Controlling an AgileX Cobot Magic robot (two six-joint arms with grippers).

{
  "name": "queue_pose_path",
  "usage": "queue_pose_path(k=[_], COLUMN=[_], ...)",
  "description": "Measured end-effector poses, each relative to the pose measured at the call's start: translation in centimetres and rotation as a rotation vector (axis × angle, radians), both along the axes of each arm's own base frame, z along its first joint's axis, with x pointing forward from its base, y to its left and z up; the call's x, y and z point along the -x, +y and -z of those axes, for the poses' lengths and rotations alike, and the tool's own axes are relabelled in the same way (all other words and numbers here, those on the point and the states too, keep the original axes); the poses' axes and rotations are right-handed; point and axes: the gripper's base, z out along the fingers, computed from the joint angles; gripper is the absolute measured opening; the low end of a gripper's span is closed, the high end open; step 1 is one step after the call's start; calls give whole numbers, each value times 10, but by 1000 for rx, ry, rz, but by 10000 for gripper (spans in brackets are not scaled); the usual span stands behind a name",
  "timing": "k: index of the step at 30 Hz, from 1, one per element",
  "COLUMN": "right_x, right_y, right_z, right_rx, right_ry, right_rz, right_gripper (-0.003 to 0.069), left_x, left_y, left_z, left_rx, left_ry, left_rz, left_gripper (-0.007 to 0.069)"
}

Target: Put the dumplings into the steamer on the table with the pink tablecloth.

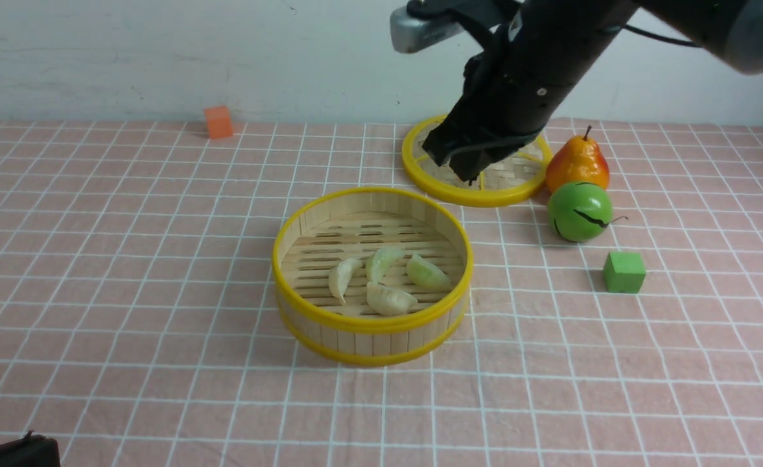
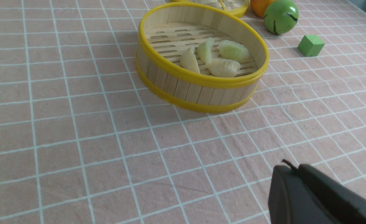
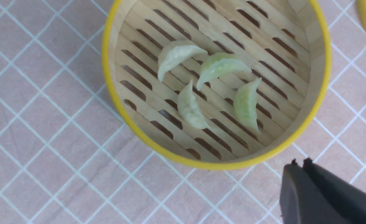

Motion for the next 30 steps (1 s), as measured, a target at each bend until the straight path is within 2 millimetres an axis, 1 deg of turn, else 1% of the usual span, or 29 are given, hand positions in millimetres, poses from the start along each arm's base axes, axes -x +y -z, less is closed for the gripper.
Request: queue_pose_path(k=[1, 2, 3, 5, 6, 7, 8, 9, 10, 11, 12, 13, 15, 16, 17, 18, 19, 20, 21, 24, 27, 30], right_x=[14, 24, 36, 59, 65, 82, 81, 100, 105, 124, 130, 137, 166, 175, 176, 191, 198, 203, 204, 221, 236, 245], right_y=[-7, -12, -18, -30, -33, -42, -42, -53, -56, -66, -70, -74, -90, -95, -96, -103, -107, -109, -110, -118, -124, -127], right_z=[-12, -20, -24, -39, -40, -50, -47, -57, -57, -60, -61, -60, -54, -51, -47, -41, -37, -31, -32, -23, -20, -17], right_rx=[-15, -23, -29, -66, -81, -122, -122, -173, -186, -236, -257, -269, -325, -339, -338, -361, -366, -363, -367, -376, -376, -358], right_ry=[-11, -17, -18, -66, -84, -147, -145, -224, -243, -315, -345, -358, -418, -432, -428, -443, -442, -437, -441, -428, -390, -341], right_rz=[-2, -3, -3, 1, 5, 14, 15, 28, 32, 46, 52, 55, 70, 74, 76, 81, 82, 83, 83, 81, 68, 51], right_gripper=[-18, -18, -18, -16, -16, -15, -15, -14, -13, -13, -12, -11, -10, -10, -10, -9, -9, -8, -8, -3, -2, 0], left_x=[0, 0, 0, 0, 0, 0, 0, 0, 0, 0, 0, 0, 0, 0, 0, 0, 0, 0, 0, 0, 0, 0], left_y=[0, 0, 0, 0, 0, 0, 0, 0, 0, 0, 0, 0, 0, 0, 0, 0, 0, 0, 0, 0, 0, 0], left_z=[0, 1, 1, 1, 1, 1, 1, 1, 1, 1, 1, 1, 1, 1, 1, 1, 1, 1, 1, 1, 1, 1], left_rx=[0, 0, 0, -1, -1, -1, -1, -1, -1, -1, -1, -1, -1, -1, -1, -1, -1, -1, -1, -1, -1, -1], left_ry=[0, 1, 1, 1, 1, 1, 1, 1, 1, 1, 1, 1, 1, 1, 1, 1, 1, 1, 1, 1, 1, 1], left_rz=[0, 0, 0, 0, 0, 0, 0, 0, 0, 0, 0, 0, 0, 0, 0, 0, 0, 0, 0, 0, 0, 0], left_gripper=[21, 21, 21, 21, 21, 22, 22, 24, 26, 28, 29, 29, 34, 36, 36, 38, 39, 39, 39, 39, 43, 50])
